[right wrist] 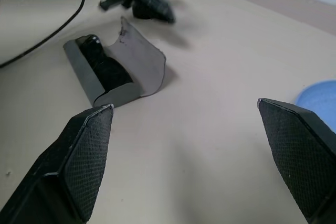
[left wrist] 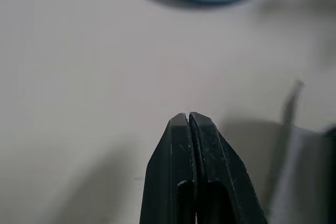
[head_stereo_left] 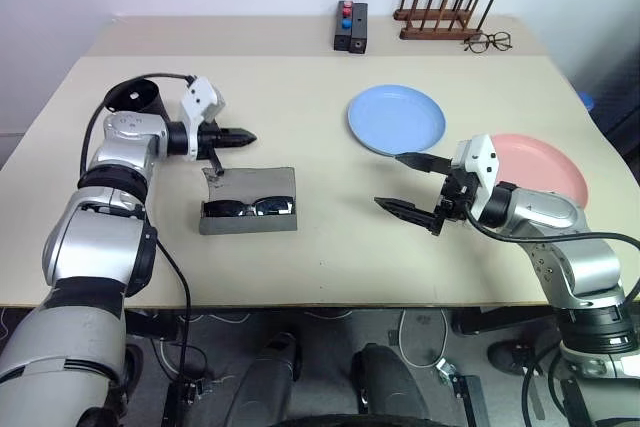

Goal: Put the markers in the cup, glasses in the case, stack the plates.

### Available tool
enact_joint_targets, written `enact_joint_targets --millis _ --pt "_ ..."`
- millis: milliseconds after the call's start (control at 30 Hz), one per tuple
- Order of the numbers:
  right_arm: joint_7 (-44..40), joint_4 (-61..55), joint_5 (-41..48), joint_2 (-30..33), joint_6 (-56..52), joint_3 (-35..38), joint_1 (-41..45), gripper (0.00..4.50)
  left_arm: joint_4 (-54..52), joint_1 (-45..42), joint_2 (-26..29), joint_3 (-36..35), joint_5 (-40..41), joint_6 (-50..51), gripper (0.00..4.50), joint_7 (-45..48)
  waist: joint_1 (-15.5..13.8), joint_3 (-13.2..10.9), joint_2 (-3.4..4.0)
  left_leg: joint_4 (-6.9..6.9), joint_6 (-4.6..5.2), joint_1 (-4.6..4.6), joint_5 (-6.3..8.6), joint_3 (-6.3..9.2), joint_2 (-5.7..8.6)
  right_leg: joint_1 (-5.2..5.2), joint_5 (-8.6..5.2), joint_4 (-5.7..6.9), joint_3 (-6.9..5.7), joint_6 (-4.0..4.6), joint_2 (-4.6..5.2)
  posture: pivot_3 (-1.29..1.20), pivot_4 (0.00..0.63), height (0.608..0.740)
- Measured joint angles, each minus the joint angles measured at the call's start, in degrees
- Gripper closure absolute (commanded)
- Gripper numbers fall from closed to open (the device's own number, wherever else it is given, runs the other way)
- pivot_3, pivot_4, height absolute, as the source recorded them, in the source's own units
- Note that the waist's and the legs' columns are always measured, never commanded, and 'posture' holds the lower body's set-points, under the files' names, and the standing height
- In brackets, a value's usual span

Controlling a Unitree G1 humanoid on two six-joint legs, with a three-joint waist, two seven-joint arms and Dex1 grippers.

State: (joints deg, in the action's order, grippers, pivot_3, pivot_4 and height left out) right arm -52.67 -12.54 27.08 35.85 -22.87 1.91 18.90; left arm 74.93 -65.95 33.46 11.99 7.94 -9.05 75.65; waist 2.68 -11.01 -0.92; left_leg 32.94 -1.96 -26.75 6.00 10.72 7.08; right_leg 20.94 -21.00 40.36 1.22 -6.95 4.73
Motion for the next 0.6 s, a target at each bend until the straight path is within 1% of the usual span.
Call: enact_joint_targets --millis 167,367,433,600 --pt "1.56 -0.71 -0.50 -0.42 -0.03 -0.54 -0.01 0.00 -1.37 0.41 0.48 -1.15 -2.03 3.51 4.49 9.23 0.01 0.01 0.02 -0.01 0.00 0.03 0.00 -0.01 -0.01 -0.02 0.00 0.02 0.01 0.00 -0.01 0.00 0.150 0.738" --pt "2.57 -0.83 -1.01 -0.57 -0.39 -1.01 0.65 0.00 -4.20 1.47 1.18 -1.74 -2.32 5.98 4.49 15.75 0.04 0.01 0.02 -0.01 0.00 0.04 0.00 0.00 -0.01 -0.02 0.00 0.02 0.01 0.00 -0.01 0.00 0.150 0.738" --pt "2.69 -0.87 -1.04 -0.58 -0.38 -1.01 0.82 0.00 -6.51 2.40 1.91 -0.25 -1.08 6.84 4.49 16.22 0.06 0.01 0.02 -0.02 0.00 0.06 0.00 0.00 -0.02 -0.04 0.00 0.02 0.02 0.00 0.00 0.00 0.150 0.738" --pt "2.83 -0.86 -1.29 -0.64 -0.36 -1.10 0.84 0.00 -15.08 6.71 5.71 6.58 3.73 6.87 4.49 16.66 0.17 0.03 0.06 -0.06 0.00 0.16 0.00 -0.01 -0.03 -0.08 -0.01 0.02 0.08 0.02 0.06 0.00 0.150 0.738"
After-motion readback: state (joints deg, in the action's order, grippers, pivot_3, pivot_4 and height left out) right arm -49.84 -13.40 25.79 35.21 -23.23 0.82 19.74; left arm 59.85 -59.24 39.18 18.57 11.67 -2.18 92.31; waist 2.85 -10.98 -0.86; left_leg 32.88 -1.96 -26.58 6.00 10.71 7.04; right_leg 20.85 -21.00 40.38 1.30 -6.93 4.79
